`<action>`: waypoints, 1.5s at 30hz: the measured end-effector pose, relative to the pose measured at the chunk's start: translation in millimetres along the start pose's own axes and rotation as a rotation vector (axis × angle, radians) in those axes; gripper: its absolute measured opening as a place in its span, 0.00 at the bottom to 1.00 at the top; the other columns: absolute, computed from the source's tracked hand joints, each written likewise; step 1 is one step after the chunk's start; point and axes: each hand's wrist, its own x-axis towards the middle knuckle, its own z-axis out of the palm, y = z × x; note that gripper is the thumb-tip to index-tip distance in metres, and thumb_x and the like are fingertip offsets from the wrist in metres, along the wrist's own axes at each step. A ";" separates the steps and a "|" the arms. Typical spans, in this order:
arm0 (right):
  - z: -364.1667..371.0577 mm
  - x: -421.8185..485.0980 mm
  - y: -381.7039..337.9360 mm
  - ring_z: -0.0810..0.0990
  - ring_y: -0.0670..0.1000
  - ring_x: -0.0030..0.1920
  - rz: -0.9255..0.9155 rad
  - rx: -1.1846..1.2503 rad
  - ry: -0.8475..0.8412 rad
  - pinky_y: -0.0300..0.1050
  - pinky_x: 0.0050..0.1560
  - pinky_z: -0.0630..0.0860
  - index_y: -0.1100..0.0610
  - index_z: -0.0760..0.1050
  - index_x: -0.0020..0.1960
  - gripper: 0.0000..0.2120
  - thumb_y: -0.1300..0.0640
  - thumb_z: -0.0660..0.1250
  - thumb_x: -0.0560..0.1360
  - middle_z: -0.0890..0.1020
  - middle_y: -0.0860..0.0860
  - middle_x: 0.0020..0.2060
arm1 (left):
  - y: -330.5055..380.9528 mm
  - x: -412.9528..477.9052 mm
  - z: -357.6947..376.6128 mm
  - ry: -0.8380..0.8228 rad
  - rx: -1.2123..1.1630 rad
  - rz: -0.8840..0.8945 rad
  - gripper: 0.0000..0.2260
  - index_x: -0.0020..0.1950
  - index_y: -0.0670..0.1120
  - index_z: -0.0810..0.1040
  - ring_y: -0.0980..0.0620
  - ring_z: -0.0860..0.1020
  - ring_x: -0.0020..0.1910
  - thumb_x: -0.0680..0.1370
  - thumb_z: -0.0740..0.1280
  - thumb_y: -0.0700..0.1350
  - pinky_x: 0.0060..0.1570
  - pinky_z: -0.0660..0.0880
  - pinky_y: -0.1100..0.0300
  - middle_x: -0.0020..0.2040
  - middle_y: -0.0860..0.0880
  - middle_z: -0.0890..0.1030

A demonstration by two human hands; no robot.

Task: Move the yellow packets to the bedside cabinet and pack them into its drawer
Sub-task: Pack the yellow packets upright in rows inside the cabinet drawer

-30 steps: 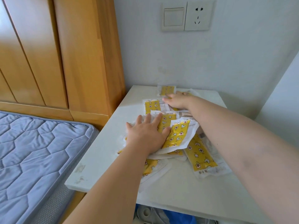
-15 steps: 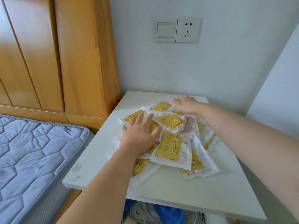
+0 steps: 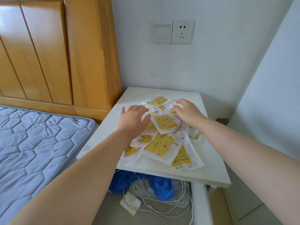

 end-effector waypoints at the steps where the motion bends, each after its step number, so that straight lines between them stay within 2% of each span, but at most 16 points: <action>1: 0.5 -13.1 -1.3 0.65 0.53 0.71 -0.022 -0.015 0.029 0.47 0.69 0.61 0.57 0.66 0.72 0.22 0.51 0.58 0.80 0.68 0.53 0.71 | 0.3 -3.3 -4.5 0.015 -0.009 -0.005 0.17 0.69 0.52 0.72 0.52 0.63 0.72 0.82 0.54 0.52 0.74 0.50 0.44 0.70 0.54 0.71; 7: 23.7 -98.3 -2.2 0.58 0.52 0.74 -0.209 -0.099 0.076 0.48 0.74 0.55 0.59 0.66 0.71 0.23 0.52 0.61 0.79 0.66 0.54 0.71 | -8.4 -53.6 -7.3 -0.009 -0.104 -0.191 0.19 0.72 0.50 0.68 0.49 0.60 0.73 0.80 0.58 0.46 0.72 0.58 0.50 0.74 0.50 0.66; 14: 23.2 -139.1 -13.1 0.47 0.48 0.77 -0.441 -0.363 -0.232 0.49 0.75 0.45 0.51 0.60 0.75 0.38 0.35 0.65 0.72 0.57 0.48 0.76 | -11.8 -93.4 -0.4 0.094 -0.199 -0.413 0.23 0.76 0.52 0.60 0.50 0.47 0.78 0.81 0.56 0.55 0.75 0.47 0.46 0.79 0.49 0.53; 16: 19.2 -142.9 -17.6 0.50 0.48 0.76 -0.434 -0.410 -0.273 0.46 0.74 0.46 0.52 0.59 0.75 0.38 0.37 0.66 0.72 0.59 0.48 0.76 | -11.5 -92.2 -2.0 0.076 -0.223 -0.439 0.24 0.76 0.52 0.59 0.50 0.47 0.78 0.80 0.56 0.55 0.75 0.47 0.46 0.79 0.49 0.54; 18: 17.9 -144.4 -19.8 0.56 0.48 0.75 -0.426 -0.399 -0.263 0.42 0.73 0.50 0.53 0.63 0.74 0.30 0.48 0.66 0.76 0.64 0.48 0.74 | -11.9 -90.9 -2.1 -0.005 -0.176 -0.430 0.26 0.76 0.52 0.58 0.50 0.47 0.78 0.79 0.57 0.54 0.75 0.46 0.47 0.79 0.49 0.53; 20: 20.3 -141.2 -19.5 0.68 0.51 0.69 -0.493 -0.414 -0.197 0.43 0.70 0.59 0.55 0.72 0.68 0.21 0.60 0.63 0.76 0.74 0.50 0.67 | -12.1 -90.8 -2.2 -0.085 -0.099 -0.397 0.26 0.77 0.53 0.58 0.50 0.46 0.78 0.79 0.56 0.54 0.75 0.46 0.47 0.79 0.50 0.52; 22: 20.9 -138.2 -21.3 0.77 0.55 0.56 -0.591 -0.440 -0.129 0.50 0.60 0.70 0.57 0.82 0.56 0.14 0.64 0.61 0.75 0.83 0.51 0.51 | -12.8 -90.4 -2.4 -0.120 -0.075 -0.380 0.25 0.76 0.54 0.59 0.50 0.46 0.78 0.79 0.55 0.55 0.75 0.45 0.47 0.79 0.51 0.52; 25: 11.5 -129.9 -31.2 0.74 0.53 0.40 -0.671 -0.312 0.043 0.47 0.43 0.72 0.60 0.83 0.42 0.10 0.67 0.63 0.72 0.81 0.49 0.35 | -13.2 -90.1 -2.1 -0.130 -0.063 -0.370 0.24 0.76 0.55 0.60 0.50 0.46 0.78 0.80 0.52 0.56 0.75 0.44 0.47 0.79 0.51 0.53; 27: -3.3 -120.7 -45.3 0.70 0.50 0.36 -0.562 -0.175 0.164 0.42 0.39 0.65 0.61 0.81 0.37 0.09 0.66 0.65 0.73 0.75 0.46 0.30 | -12.0 -90.6 -0.6 -0.129 -0.036 -0.358 0.24 0.76 0.55 0.59 0.50 0.46 0.78 0.81 0.49 0.58 0.75 0.45 0.47 0.79 0.51 0.52; 31: -29.3 -84.8 -68.8 0.61 0.52 0.29 -0.315 -0.027 0.262 0.44 0.31 0.58 0.57 0.63 0.27 0.21 0.60 0.67 0.75 0.62 0.51 0.23 | -10.2 -91.4 1.6 -0.123 -0.003 -0.341 0.26 0.77 0.55 0.58 0.49 0.46 0.78 0.80 0.47 0.62 0.75 0.45 0.46 0.79 0.50 0.52; 34: -39.1 -61.8 -80.0 0.69 0.51 0.29 -0.283 0.056 0.311 0.43 0.33 0.66 0.61 0.72 0.30 0.15 0.62 0.65 0.75 0.74 0.55 0.25 | -10.0 -91.6 2.5 -0.109 0.015 -0.328 0.27 0.76 0.55 0.58 0.48 0.48 0.78 0.80 0.46 0.63 0.75 0.46 0.45 0.79 0.50 0.53; 36: -38.7 -51.8 -81.2 0.79 0.51 0.38 -0.290 0.149 0.327 0.41 0.42 0.74 0.61 0.80 0.39 0.09 0.65 0.64 0.75 0.81 0.52 0.33 | -9.8 -91.5 3.5 -0.101 0.033 -0.316 0.27 0.76 0.55 0.59 0.48 0.49 0.78 0.79 0.46 0.63 0.75 0.47 0.44 0.79 0.50 0.54; 38: -31.4 -44.2 -69.3 0.82 0.51 0.48 -0.241 0.177 0.235 0.41 0.52 0.75 0.61 0.83 0.46 0.10 0.69 0.63 0.75 0.84 0.52 0.42 | -10.1 -91.0 4.3 -0.098 0.041 -0.311 0.27 0.76 0.55 0.59 0.48 0.50 0.78 0.79 0.45 0.64 0.75 0.47 0.44 0.79 0.50 0.54; 40: -18.0 -45.2 -47.7 0.80 0.51 0.55 -0.123 0.089 0.012 0.43 0.57 0.74 0.58 0.83 0.46 0.19 0.74 0.58 0.73 0.83 0.54 0.52 | -9.7 -91.6 4.3 -0.091 0.045 -0.311 0.27 0.75 0.55 0.60 0.48 0.51 0.77 0.79 0.45 0.64 0.75 0.48 0.44 0.78 0.50 0.55; 43: -5.1 -49.5 -22.6 0.81 0.51 0.52 -0.003 -0.023 -0.118 0.45 0.55 0.75 0.53 0.81 0.32 0.23 0.75 0.56 0.68 0.83 0.54 0.51 | -8.2 -91.5 3.3 -0.085 0.050 -0.309 0.26 0.75 0.55 0.60 0.48 0.51 0.77 0.79 0.46 0.64 0.74 0.48 0.44 0.78 0.50 0.56; 45: -3.9 -49.5 -24.6 0.80 0.50 0.46 0.026 -0.004 -0.064 0.43 0.49 0.75 0.58 0.82 0.35 0.18 0.72 0.57 0.70 0.83 0.53 0.49 | -8.0 -91.0 3.2 -0.087 0.054 -0.308 0.26 0.75 0.56 0.60 0.48 0.51 0.77 0.79 0.46 0.64 0.74 0.47 0.44 0.78 0.50 0.55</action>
